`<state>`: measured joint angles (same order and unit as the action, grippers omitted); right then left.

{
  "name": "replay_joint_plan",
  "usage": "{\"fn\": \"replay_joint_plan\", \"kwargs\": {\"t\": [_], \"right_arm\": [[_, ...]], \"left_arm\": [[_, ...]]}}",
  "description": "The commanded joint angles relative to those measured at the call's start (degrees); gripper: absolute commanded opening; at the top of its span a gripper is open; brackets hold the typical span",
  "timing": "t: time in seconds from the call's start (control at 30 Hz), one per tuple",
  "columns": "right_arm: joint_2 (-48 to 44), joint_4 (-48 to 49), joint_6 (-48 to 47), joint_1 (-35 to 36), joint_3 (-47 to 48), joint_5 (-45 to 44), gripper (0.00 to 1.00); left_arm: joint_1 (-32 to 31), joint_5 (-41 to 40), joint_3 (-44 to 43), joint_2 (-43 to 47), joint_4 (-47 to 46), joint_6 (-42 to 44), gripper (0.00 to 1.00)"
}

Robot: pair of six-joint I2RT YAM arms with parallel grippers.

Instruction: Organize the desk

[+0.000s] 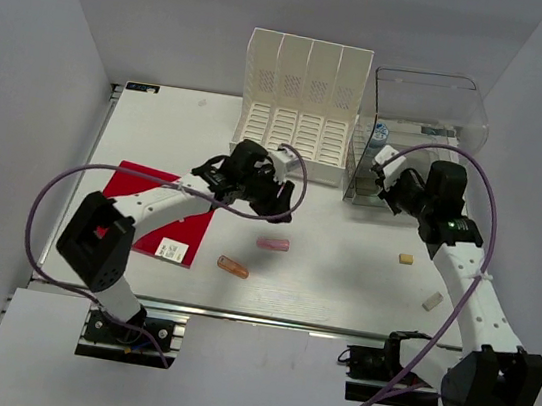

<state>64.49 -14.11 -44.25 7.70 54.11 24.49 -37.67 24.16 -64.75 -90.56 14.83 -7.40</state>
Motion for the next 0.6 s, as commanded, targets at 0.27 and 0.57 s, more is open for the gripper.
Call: {"fn": "replay_joint_plan", "kwargs": {"t": [0.27, 0.57], "right_arm": [[7.2, -6.7, 17.6, -3.2, -3.3, 24.8, 0.73], [0.1, -6.6, 16.6, -5.3, -7.2, 26.4, 0.69]], "left_arm": [[-8.0, -15.3, -5.7, -10.9, 15.8, 11.5, 0.81], [-11.8, -29.4, -2.3, -15.0, 9.8, 14.9, 0.89]]}}
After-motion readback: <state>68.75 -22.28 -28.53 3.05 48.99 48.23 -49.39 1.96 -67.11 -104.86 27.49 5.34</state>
